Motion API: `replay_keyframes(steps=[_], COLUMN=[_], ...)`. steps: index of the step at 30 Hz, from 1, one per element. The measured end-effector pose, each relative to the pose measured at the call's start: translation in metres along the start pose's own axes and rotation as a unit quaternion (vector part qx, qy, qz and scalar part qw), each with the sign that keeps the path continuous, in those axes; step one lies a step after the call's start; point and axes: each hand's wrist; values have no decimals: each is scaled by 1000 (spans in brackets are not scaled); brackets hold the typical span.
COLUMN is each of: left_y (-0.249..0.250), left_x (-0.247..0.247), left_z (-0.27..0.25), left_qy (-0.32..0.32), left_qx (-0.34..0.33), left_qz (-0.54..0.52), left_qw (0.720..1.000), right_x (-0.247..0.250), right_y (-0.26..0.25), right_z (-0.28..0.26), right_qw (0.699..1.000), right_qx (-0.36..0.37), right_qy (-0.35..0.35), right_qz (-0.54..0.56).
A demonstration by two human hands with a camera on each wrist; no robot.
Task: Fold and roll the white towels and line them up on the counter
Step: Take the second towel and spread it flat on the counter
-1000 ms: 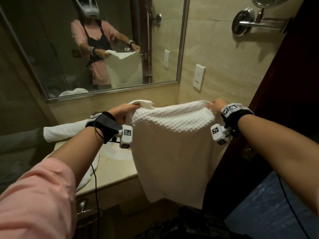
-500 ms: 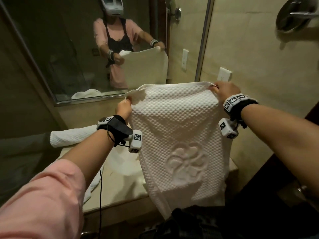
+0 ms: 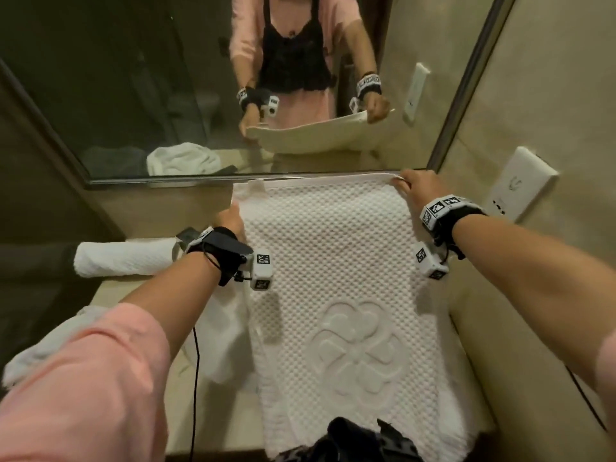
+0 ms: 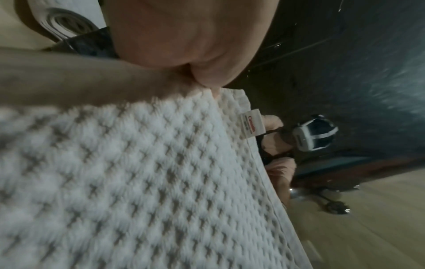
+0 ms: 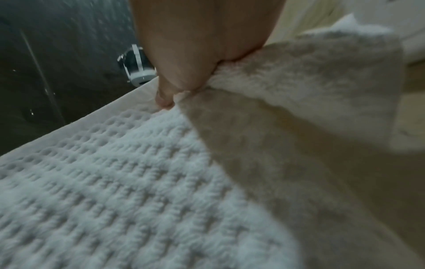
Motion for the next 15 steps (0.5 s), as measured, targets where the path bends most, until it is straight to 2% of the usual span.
replay_keyframes(steps=[5,10,14,15], left_y=[-17,-22,-27,-27], left_x=[-11,-16,-26,-27], left_z=[36,54,84,86], left_qy=[38,32,44,24], left_qx=[35,97,117,114], left_qz=[71,66,128,128], left_qw=[996,993,984,985], right_x=[-50,-77,-100,-107], right_y=[5,5,2,2], right_z=[22,36,47,49], right_qw=[998,993,986,984], right_qx=[16,28,21,23], right_qy=[-53,-101,-138,-145], right_qz=[-14,-57,-93,-103])
Point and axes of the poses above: each hand's wrist, its own z-axis towards the middle knuckle, its own x-axis out of the back of the hand, y = z × x, and after that the axes turned 8 degrees about x, right-handed
